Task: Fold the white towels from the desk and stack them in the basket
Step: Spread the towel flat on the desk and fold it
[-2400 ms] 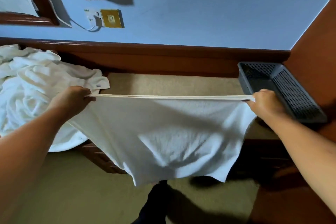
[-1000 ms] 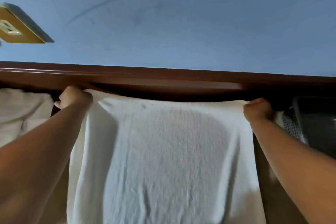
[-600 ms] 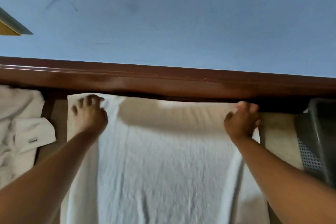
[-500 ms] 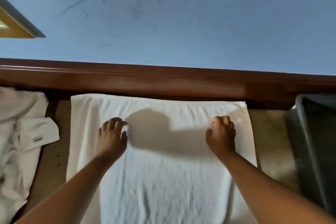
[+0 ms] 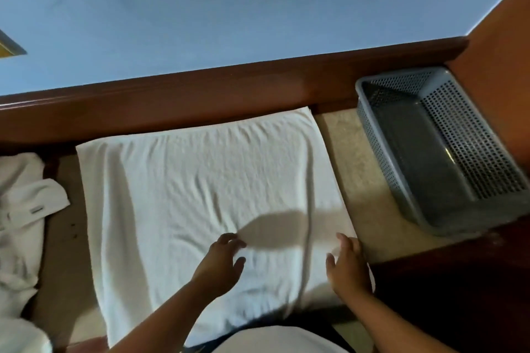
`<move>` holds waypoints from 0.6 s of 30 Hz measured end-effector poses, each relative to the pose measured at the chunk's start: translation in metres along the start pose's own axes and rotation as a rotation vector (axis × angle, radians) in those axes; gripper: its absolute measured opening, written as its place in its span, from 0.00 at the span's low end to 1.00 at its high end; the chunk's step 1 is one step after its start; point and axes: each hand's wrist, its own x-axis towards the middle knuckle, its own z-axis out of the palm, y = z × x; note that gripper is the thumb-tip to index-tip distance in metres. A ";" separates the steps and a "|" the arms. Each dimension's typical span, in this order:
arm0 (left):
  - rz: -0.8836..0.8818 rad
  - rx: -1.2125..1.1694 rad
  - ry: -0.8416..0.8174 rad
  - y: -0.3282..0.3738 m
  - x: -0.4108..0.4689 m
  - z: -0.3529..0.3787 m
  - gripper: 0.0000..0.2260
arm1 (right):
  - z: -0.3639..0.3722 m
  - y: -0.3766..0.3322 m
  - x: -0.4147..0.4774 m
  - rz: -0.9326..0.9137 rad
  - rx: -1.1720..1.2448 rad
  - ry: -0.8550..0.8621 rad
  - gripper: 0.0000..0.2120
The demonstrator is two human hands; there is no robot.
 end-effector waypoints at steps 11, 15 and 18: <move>0.072 0.188 -0.172 0.097 -0.012 0.080 0.20 | -0.009 0.077 0.012 0.120 -0.144 -0.139 0.17; 0.058 0.179 -0.129 0.109 -0.019 0.092 0.21 | -0.017 0.111 0.014 0.104 0.067 -0.133 0.09; 0.049 0.201 -0.134 0.107 -0.027 0.092 0.23 | -0.021 0.135 0.004 0.079 0.147 -0.088 0.20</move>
